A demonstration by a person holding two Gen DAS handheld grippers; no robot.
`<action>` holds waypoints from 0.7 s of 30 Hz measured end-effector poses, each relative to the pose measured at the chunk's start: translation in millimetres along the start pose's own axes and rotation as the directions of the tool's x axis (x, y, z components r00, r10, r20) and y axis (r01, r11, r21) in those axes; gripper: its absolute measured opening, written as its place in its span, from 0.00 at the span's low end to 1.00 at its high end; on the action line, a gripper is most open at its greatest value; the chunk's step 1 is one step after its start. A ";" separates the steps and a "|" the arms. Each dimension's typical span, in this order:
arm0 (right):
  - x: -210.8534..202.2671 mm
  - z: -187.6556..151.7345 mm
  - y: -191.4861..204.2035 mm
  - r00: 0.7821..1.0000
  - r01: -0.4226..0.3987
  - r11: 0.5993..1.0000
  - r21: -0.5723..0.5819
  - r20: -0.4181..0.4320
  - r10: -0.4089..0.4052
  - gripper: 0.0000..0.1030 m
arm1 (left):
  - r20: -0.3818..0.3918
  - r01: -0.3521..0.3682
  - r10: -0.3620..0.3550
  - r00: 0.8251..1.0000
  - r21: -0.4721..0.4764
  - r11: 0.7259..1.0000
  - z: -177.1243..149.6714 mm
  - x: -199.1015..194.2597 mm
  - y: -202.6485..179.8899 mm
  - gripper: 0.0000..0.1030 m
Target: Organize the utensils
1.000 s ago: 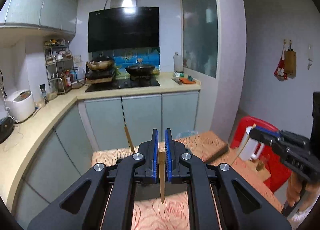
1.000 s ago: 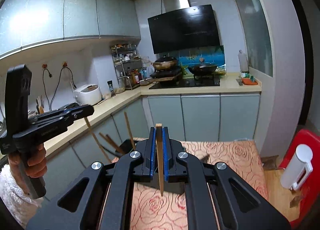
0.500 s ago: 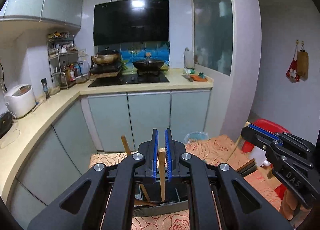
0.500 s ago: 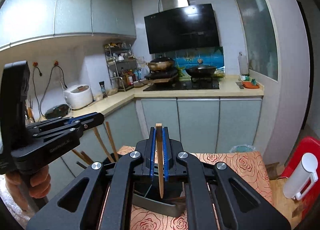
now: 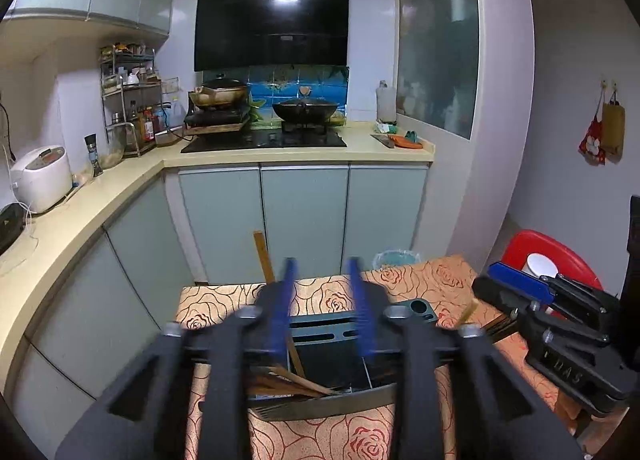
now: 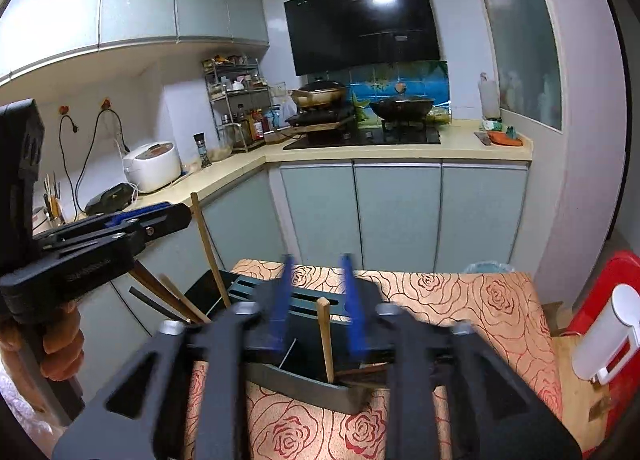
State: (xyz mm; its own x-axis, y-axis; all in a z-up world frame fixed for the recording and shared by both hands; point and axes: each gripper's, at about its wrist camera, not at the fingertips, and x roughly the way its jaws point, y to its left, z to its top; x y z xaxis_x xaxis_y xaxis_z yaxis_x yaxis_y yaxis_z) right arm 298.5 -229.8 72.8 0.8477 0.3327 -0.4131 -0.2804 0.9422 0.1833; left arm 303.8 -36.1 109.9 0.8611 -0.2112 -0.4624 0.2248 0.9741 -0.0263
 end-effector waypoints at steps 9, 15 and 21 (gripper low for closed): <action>-21.9 -3.4 -3.6 1.000 0.013 1.000 0.013 0.012 -0.013 0.44 | 0.056 -0.022 0.022 0.998 0.001 1.000 -5.3 -32.5 4.3 0.73; -43.1 -11.2 -2.6 0.999 0.045 0.999 0.012 0.011 -0.045 0.54 | 0.074 -0.094 0.092 0.993 0.027 0.995 -23.8 -54.0 -0.2 0.81; -72.4 -29.9 0.3 0.998 0.059 0.997 0.048 0.012 -0.059 0.71 | 0.085 -0.140 0.137 0.987 0.032 0.990 -56.7 -83.4 -2.9 0.89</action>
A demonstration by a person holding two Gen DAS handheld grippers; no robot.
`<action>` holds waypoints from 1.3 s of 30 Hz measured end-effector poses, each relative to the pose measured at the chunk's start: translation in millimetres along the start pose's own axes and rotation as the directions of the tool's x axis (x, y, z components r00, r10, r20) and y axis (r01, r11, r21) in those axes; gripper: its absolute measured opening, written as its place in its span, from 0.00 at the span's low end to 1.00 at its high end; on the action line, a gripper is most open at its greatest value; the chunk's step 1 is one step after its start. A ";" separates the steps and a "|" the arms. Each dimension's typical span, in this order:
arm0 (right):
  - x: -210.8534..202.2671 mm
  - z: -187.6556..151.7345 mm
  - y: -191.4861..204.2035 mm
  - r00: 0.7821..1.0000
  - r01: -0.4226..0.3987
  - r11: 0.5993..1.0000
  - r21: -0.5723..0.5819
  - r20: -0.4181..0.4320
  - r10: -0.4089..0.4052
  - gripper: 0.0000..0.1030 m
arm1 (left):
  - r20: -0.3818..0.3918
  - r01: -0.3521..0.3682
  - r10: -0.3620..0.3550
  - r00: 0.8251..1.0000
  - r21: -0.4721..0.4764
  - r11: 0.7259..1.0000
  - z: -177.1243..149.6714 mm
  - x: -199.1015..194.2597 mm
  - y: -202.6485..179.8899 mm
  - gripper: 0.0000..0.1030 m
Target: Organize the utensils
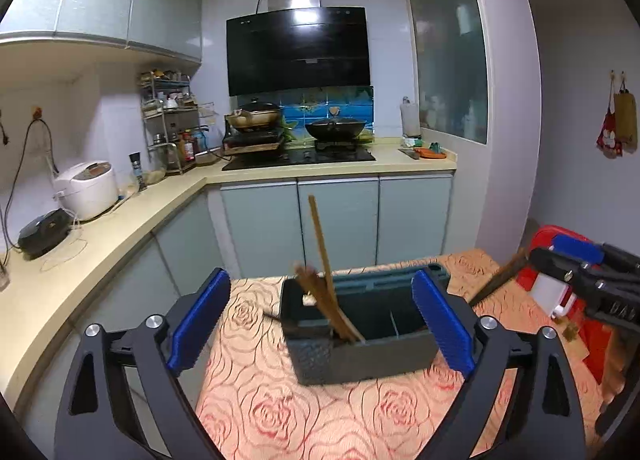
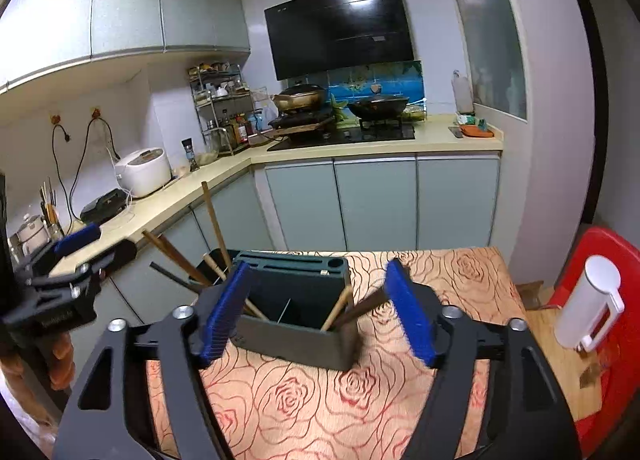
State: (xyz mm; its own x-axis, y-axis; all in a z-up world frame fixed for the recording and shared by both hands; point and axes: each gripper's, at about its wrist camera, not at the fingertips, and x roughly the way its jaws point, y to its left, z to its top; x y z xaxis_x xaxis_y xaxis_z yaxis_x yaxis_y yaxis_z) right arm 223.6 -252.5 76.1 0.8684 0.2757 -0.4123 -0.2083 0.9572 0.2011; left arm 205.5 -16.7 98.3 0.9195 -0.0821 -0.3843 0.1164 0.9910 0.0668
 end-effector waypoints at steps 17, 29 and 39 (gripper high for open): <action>-46.6 -98.7 31.4 0.999 0.025 1.000 -0.018 -0.030 -0.025 0.91 | -0.102 -0.064 0.062 0.993 -0.013 0.998 -103.2 -61.1 7.7 0.93; -73.8 -136.2 55.4 0.992 0.123 0.988 -0.093 0.008 -0.123 0.93 | -0.081 -0.096 0.093 0.992 -0.033 0.995 -141.8 -90.7 7.8 0.93; -83.2 -152.7 61.5 0.987 0.159 0.983 -0.090 0.017 -0.158 0.93 | -0.052 -0.104 0.102 0.993 -0.020 0.994 -154.9 -103.6 2.0 0.93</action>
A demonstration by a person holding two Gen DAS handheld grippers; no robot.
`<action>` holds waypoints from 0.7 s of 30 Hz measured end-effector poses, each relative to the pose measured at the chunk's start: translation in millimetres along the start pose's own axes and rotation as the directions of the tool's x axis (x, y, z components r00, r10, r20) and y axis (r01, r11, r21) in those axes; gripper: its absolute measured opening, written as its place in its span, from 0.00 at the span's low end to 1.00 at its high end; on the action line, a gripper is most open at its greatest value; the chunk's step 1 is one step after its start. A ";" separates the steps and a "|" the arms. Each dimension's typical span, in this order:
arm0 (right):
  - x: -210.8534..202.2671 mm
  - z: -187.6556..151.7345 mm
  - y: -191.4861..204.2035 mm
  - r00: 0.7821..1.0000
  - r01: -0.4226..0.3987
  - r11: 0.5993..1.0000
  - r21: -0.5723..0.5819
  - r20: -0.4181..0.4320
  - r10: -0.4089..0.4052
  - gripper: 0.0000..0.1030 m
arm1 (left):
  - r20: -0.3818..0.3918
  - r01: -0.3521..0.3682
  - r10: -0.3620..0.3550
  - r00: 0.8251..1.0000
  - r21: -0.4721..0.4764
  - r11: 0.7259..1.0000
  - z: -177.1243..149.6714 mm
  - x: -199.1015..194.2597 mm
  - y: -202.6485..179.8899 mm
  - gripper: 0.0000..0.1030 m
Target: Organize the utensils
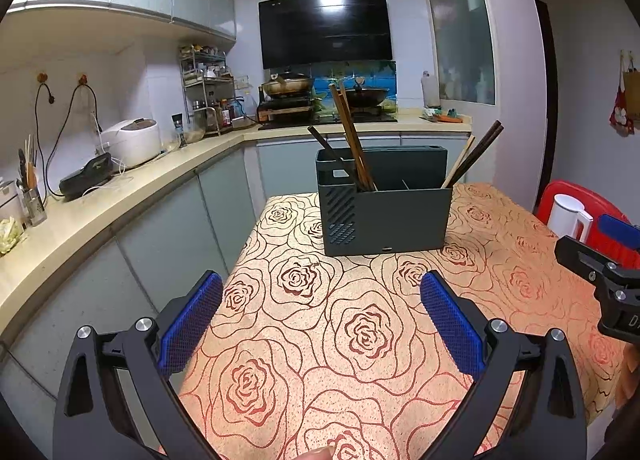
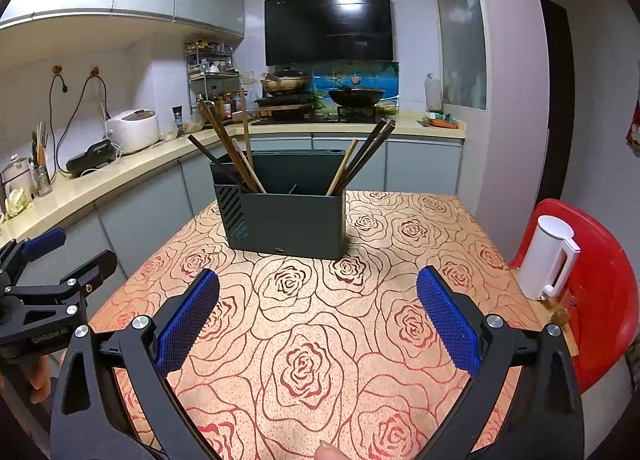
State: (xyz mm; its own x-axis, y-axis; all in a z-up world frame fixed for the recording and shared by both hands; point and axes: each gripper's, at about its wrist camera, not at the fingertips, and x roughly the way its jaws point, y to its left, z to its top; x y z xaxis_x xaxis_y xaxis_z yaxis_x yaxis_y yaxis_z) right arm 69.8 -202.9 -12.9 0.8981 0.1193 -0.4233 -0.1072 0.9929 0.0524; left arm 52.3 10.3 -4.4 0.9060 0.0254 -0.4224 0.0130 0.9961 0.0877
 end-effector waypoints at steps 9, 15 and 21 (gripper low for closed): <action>-8.8 -5.1 9.6 0.999 0.040 0.999 -0.034 0.038 -0.038 0.93 | 0.013 0.000 0.000 1.000 -0.043 0.999 -5.3 -1.6 7.2 0.93; -18.6 -1.8 13.2 0.997 0.041 0.998 -0.038 0.073 -0.039 0.93 | 0.040 -0.003 0.004 0.999 -0.018 1.000 -0.5 -8.8 0.9 0.93; -25.2 3.5 16.0 0.995 0.046 0.998 -0.039 0.095 -0.042 0.93 | 0.100 0.001 0.000 0.995 -0.012 1.000 18.0 -23.5 -1.6 0.93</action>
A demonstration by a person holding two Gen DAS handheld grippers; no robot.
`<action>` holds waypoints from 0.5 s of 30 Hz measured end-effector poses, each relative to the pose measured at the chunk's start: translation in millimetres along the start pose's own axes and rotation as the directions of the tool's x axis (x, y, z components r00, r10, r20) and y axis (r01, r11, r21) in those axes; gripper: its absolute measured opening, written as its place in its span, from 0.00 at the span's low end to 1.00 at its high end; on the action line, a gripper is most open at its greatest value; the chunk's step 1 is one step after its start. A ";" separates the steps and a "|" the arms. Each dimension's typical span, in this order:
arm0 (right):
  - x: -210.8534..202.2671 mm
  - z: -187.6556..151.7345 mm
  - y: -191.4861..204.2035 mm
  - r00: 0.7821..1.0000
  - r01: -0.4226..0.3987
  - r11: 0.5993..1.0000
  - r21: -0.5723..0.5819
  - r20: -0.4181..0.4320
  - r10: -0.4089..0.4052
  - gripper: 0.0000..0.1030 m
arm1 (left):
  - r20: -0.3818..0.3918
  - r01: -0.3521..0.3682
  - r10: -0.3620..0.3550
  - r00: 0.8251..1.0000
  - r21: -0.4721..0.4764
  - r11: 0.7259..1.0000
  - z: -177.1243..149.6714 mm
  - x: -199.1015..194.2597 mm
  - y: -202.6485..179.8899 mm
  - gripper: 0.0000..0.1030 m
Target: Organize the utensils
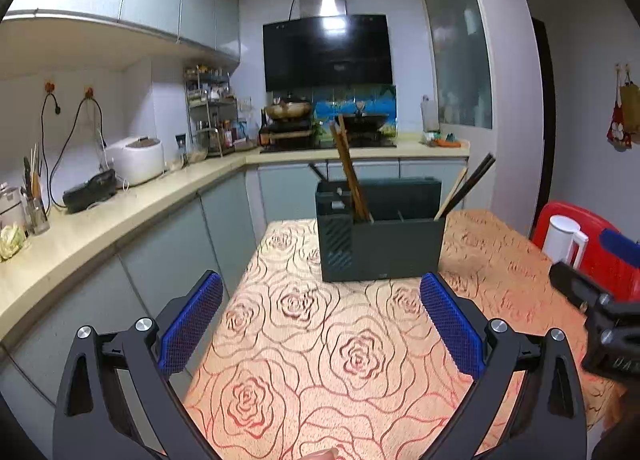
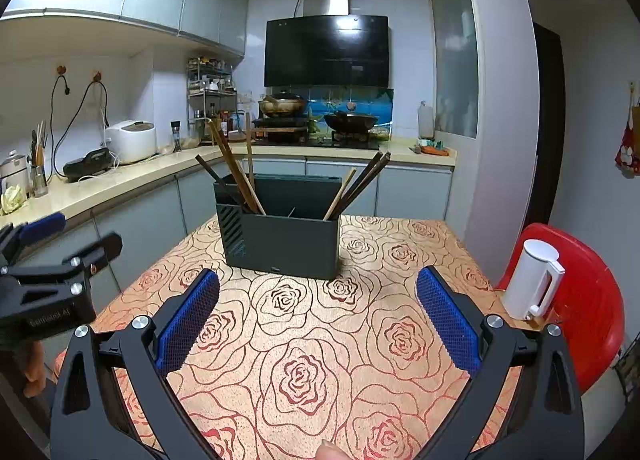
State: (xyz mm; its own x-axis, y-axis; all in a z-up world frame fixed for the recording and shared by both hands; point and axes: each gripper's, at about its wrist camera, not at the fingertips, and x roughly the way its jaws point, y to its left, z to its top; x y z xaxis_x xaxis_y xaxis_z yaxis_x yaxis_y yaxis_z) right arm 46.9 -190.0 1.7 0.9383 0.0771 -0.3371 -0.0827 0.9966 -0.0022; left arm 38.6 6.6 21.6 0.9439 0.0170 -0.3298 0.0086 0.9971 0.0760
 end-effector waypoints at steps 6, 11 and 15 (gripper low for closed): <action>-13.4 12.0 -2.0 0.999 0.014 1.000 0.003 0.046 -0.015 0.93 | 0.063 -0.008 0.009 0.998 -0.012 1.000 15.3 -11.2 -3.0 0.93; -16.6 15.8 -1.9 0.998 0.018 1.000 0.007 0.052 -0.018 0.93 | 0.050 -0.010 0.011 0.999 -0.011 1.000 9.2 -8.3 -3.4 0.93; -16.3 13.7 0.4 0.999 0.016 1.000 0.000 0.049 -0.016 0.93 | 0.041 -0.011 0.011 0.999 0.002 1.000 5.3 -4.8 -5.6 0.93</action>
State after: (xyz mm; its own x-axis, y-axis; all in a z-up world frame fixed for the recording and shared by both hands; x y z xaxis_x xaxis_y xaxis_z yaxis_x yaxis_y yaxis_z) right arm 36.2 -190.5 20.2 0.9550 0.0621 -0.2902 -0.0673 0.9977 -0.0080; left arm 35.8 0.5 27.8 0.9568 0.0247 -0.2899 -0.0011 0.9967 0.0813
